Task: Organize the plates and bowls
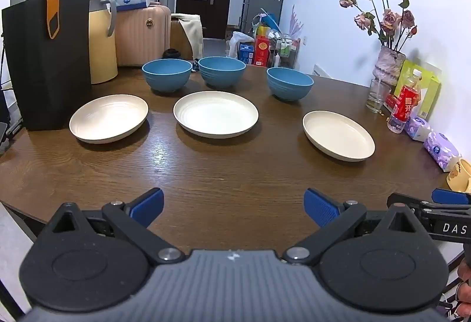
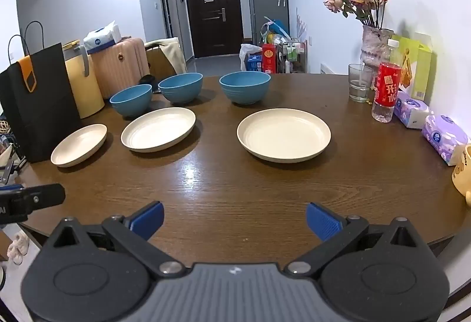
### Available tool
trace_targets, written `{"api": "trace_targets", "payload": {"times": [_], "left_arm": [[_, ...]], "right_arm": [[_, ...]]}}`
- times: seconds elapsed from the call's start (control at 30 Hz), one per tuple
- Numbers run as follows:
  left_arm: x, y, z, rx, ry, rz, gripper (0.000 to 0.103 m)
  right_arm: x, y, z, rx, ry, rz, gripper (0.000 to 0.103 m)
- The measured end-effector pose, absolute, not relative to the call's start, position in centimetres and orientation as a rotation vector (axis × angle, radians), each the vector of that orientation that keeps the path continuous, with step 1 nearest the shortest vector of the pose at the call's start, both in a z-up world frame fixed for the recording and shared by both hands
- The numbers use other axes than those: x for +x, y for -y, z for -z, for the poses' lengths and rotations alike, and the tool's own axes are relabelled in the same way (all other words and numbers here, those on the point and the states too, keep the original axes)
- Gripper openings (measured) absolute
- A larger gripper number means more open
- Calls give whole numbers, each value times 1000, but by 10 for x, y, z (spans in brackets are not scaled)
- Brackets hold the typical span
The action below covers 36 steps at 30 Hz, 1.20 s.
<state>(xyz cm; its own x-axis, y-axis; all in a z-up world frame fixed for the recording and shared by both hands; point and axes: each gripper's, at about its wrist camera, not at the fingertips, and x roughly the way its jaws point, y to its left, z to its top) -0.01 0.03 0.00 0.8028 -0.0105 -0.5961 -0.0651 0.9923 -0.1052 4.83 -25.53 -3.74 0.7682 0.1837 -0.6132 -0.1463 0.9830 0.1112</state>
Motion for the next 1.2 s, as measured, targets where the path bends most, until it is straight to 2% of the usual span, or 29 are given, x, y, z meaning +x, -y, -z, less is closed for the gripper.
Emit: {"api": "trace_targets", "payload": {"times": [1.2], "left_arm": [[-5,-1,-2,-115,-641,-25,103]], "right_arm": [[41,256,33,77,-669,-177,103]]}}
